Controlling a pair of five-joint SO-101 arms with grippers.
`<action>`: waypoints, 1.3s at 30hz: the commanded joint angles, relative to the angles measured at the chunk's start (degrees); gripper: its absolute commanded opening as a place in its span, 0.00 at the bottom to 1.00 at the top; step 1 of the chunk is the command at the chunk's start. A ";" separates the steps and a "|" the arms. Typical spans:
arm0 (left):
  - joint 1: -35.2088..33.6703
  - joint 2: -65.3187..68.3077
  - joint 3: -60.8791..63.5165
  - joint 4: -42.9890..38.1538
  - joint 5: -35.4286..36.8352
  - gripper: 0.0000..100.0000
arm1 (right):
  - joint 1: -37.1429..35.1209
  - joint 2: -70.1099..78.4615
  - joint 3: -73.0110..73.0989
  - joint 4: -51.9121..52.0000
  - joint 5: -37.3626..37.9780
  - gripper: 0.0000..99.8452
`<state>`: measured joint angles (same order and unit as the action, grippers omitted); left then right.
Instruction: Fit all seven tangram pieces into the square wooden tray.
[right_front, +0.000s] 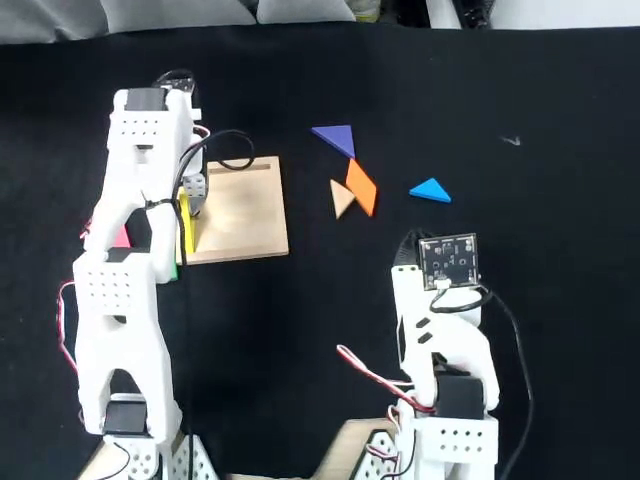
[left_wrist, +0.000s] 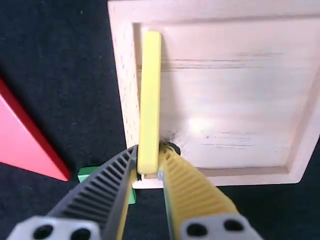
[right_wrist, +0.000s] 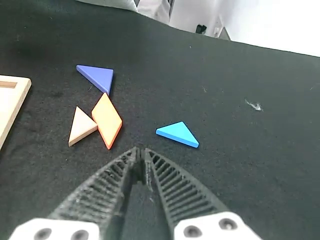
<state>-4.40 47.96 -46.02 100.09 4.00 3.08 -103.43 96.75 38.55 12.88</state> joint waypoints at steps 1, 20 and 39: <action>-0.84 -3.52 -1.36 0.62 -0.79 0.03 | 0.35 -4.62 -0.22 -1.32 -0.09 0.01; 1.71 -4.13 -4.26 0.62 -0.26 0.14 | 0.35 -4.62 -0.22 -1.41 -0.09 0.01; 12.35 1.05 -13.85 -7.03 -0.26 0.14 | 0.35 -4.62 -0.22 -1.41 -0.09 0.01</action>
<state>3.60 47.96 -56.57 98.33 4.09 3.08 -103.43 96.75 38.55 12.88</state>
